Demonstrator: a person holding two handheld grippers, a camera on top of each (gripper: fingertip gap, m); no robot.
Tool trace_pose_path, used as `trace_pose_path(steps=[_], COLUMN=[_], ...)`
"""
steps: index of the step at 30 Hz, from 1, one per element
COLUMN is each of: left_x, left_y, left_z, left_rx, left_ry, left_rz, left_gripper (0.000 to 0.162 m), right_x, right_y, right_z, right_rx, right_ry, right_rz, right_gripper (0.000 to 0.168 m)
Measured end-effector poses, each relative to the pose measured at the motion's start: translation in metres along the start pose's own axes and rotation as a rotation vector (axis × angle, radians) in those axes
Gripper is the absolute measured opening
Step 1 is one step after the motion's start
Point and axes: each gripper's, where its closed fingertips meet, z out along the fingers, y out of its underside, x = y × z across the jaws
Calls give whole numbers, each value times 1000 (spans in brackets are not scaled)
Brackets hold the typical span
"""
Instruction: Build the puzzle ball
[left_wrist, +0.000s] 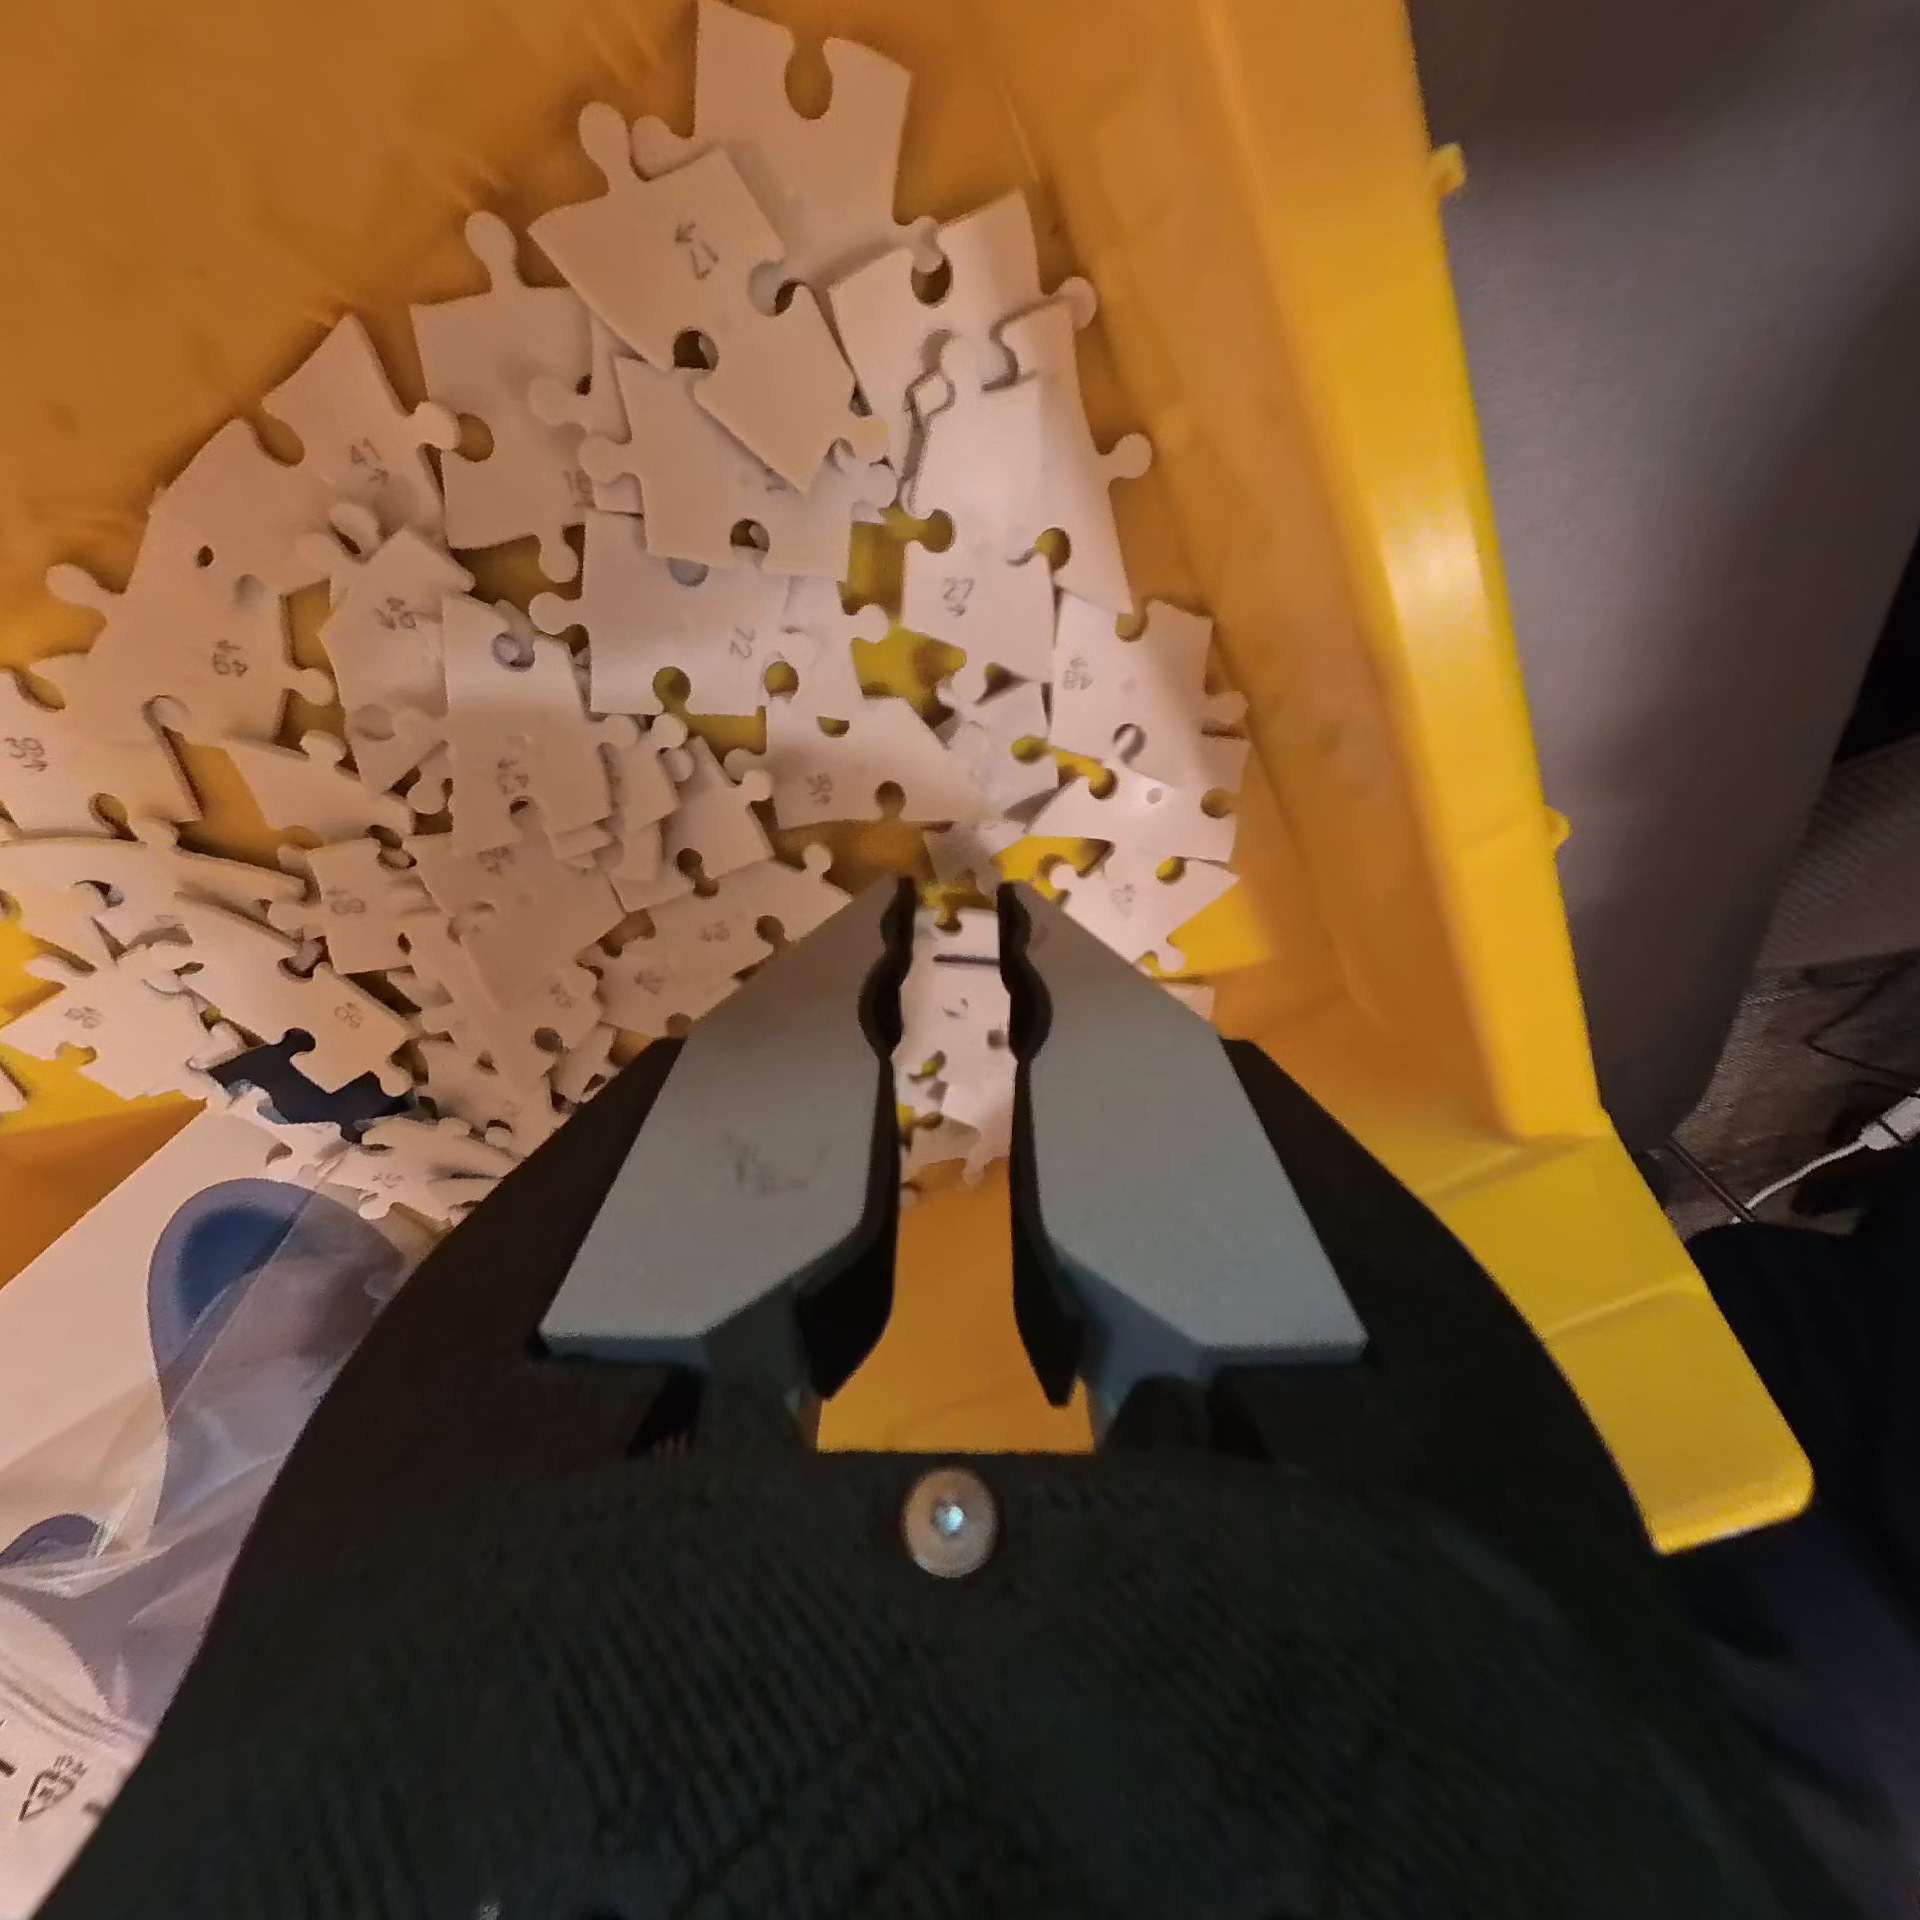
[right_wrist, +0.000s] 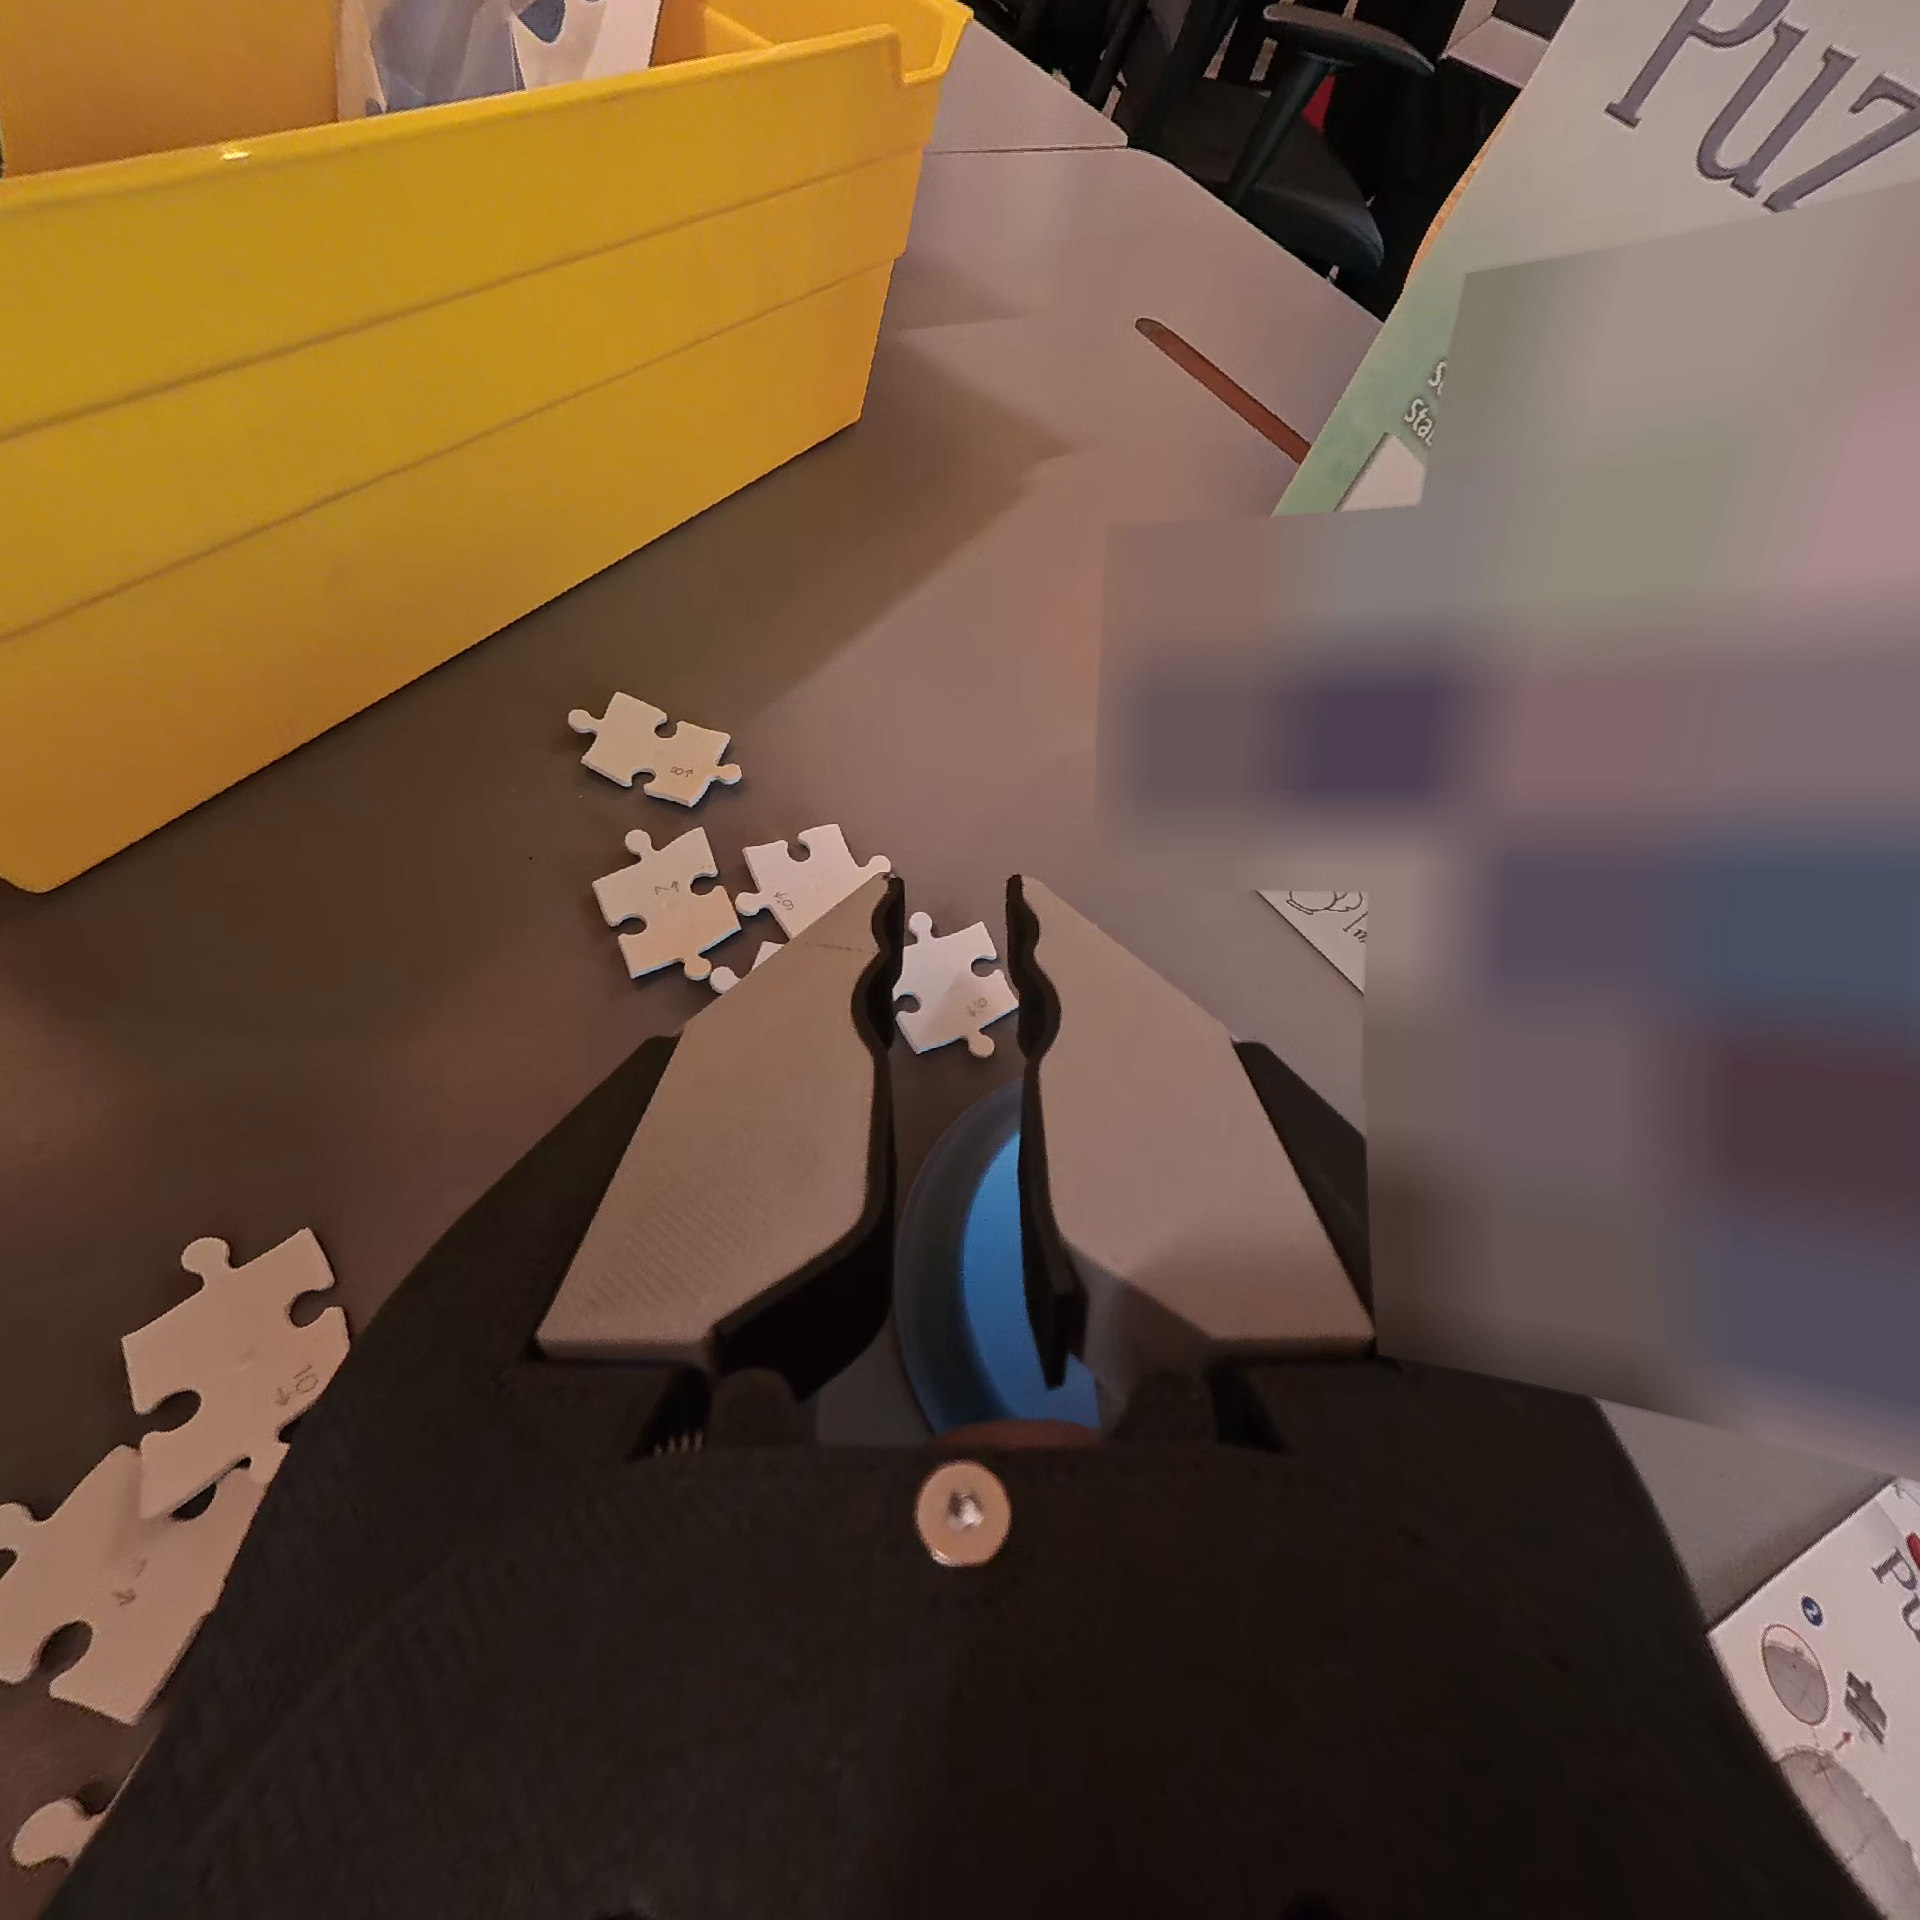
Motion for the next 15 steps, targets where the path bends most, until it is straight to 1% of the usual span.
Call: trace_pose_path(steps=[3, 7, 8, 10, 12, 14, 15], left_x=[-1, -15, -18, -29, -36, -52, -59], left_y=[6, 7, 5, -3, -11, -16, -17], left_z=[-7, -28, -35, -53, -71, -91, -101], left_rx=[11, 92, 128, 234, 341, 445, 497], left_ry=[-25, -105, -128, -188, -212, -280, -307], left_rz=[2, -29, -37, -59, -84, -148, -186], left_gripper=[14, 14, 14, 19, 21, 27, 27], right_x=[1, 2, 2, 3, 4, 5, 6], right_y=[0, 0, 0, 0, 0, 0, -1], right_z=[0, 0, 0, 0, -1, -1, -1], right_rx=[1, 1, 2, 4, 6, 9, 10], right_ry=[3, 4, 5, 9, 12, 16, 18], right_rz=[1, 5, 7, 9, 13, 17, 19], right_gripper=[16, 16, 16, 16, 16, 17, 17])
